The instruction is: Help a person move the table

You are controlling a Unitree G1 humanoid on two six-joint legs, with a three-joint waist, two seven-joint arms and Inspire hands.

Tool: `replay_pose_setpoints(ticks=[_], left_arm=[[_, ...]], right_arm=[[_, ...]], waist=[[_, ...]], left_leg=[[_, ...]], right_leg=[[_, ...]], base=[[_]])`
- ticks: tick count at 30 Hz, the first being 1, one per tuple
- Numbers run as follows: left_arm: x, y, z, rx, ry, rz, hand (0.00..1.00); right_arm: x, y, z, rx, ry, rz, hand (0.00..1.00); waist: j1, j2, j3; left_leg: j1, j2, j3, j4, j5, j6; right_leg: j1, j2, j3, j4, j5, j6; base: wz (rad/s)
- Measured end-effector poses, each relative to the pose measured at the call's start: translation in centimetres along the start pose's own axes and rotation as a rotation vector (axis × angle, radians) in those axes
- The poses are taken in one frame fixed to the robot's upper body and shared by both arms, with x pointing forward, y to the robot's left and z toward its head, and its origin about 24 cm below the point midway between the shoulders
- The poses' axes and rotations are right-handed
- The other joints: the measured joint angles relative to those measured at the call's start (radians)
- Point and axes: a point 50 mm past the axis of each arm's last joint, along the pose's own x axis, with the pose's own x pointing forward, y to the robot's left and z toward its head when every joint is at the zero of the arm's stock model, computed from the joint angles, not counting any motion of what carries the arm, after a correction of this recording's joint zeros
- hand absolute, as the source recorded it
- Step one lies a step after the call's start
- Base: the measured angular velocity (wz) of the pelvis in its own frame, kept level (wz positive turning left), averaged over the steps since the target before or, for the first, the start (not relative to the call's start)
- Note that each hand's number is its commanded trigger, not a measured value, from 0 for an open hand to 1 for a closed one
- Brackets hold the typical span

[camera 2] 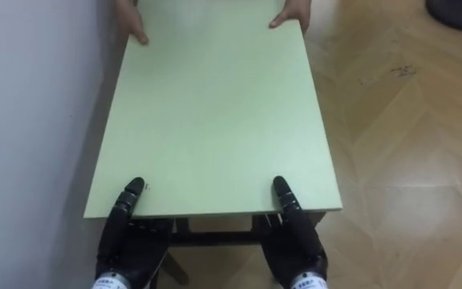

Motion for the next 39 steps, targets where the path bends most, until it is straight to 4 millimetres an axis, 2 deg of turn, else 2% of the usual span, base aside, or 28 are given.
replay_pose_setpoints(ticks=[2,5,7,9,11,12,13,16,22,26,31,39], left_arm=[[0.0,0.1,0.0,0.001,0.001,0.004,1.00],[0.0,0.3,0.1,0.007,0.000,0.014,1.00],[0.1,0.7,0.1,0.023,0.002,0.031,1.00],[0.6,1.0,0.1,0.047,0.011,0.042,1.00],[1.0,1.3,-0.1,0.076,0.028,0.051,1.00],[1.1,1.5,0.0,0.081,0.029,0.049,1.00],[1.2,1.5,0.0,0.082,0.029,0.045,1.00],[1.4,1.8,-0.2,0.100,0.034,0.042,1.00],[1.3,2.6,-0.2,0.176,0.063,0.021,1.00],[1.4,3.4,-0.1,0.213,0.089,0.013,1.00],[1.7,4.0,-0.1,0.227,0.105,0.013,1.00],[1.6,4.8,0.1,0.236,0.115,0.010,1.00]], right_arm=[[-0.1,-0.1,0.0,0.002,0.003,-0.004,1.00],[-0.2,-0.3,-0.2,0.008,0.011,-0.014,1.00],[-0.3,-0.9,-0.4,0.012,0.017,-0.035,1.00],[-0.5,-1.6,-0.4,0.017,0.015,-0.054,1.00],[-0.5,-2.1,-0.3,0.023,0.013,-0.074,1.00],[-0.6,-2.2,-0.3,0.023,0.017,-0.068,1.00],[-0.5,-2.1,-0.2,0.018,0.018,-0.061,1.00],[-0.8,-2.7,-0.1,0.016,0.008,-0.067,1.00],[-1.3,-3.8,-0.2,0.033,0.007,-0.061,1.00],[-1.5,-4.5,0.0,0.039,0.019,-0.068,1.00],[-1.5,-5.2,0.1,0.020,0.029,-0.053,1.00],[-1.8,-5.8,-0.1,0.014,0.049,-0.047,1.00]], waist=[[-0.001,0.000,0.0003],[-0.001,0.000,0.0006],[-0.001,0.004,0.0015],[-0.008,0.007,0.0030],[-0.029,0.010,0.0048],[-0.030,0.011,0.0051],[-0.030,0.009,0.0047],[-0.043,0.009,0.0030],[-0.039,-0.008,-0.0043],[-0.032,-0.007,-0.0046],[-0.027,0.000,-0.0101],[-0.026,-0.001,-0.0101]], left_leg=[[0.000,0.002,0.029,0.000,-0.001,0.005],[0.008,0.003,0.044,-0.001,-0.005,0.013],[0.016,0.006,0.057,0.004,-0.015,0.027],[0.017,0.004,0.036,0.021,-0.021,0.035],[0.016,-0.005,-0.012,0.033,-0.024,0.041],[0.011,-0.018,-0.044,0.038,-0.025,0.043],[0.008,-0.026,-0.046,0.039,-0.025,0.043],[0.016,-0.035,-0.055,0.029,-0.023,0.044],[0.034,-0.034,-0.062,0.014,-0.023,0.044],[0.055,-0.034,-0.064,0.010,-0.025,0.045],[0.070,-0.034,-0.072,-0.001,-0.029,0.042],[0.104,-0.033,-0.071,-0.024,-0.023,0.043]], right_leg=[[0.003,-0.005,-0.014,0.000,0.000,0.000],[0.002,-0.011,-0.019,0.019,0.000,0.001],[-0.005,-0.016,-0.037,0.065,-0.001,0.002],[-0.018,-0.021,-0.038,0.121,-0.004,0.006],[-0.054,-0.033,-0.031,0.193,-0.023,0.027],[-0.075,-0.023,0.015,0.163,-0.043,0.021],[-0.098,-0.011,0.044,0.094,-0.025,0.011],[-0.064,-0.012,0.016,0.072,-0.005,-0.002],[-0.027,-0.001,0.013,0.029,0.016,0.003],[-0.001,0.001,0.009,0.016,0.023,0.002],[0.005,0.002,0.012,0.010,0.027,0.002],[0.035,0.004,0.012,-0.007,0.032,0.003]], base=[[0.00],[-0.02],[0.03],[0.31],[0.42],[0.15],[0.16],[0.22],[0.06],[0.00],[0.00],[0.00]])
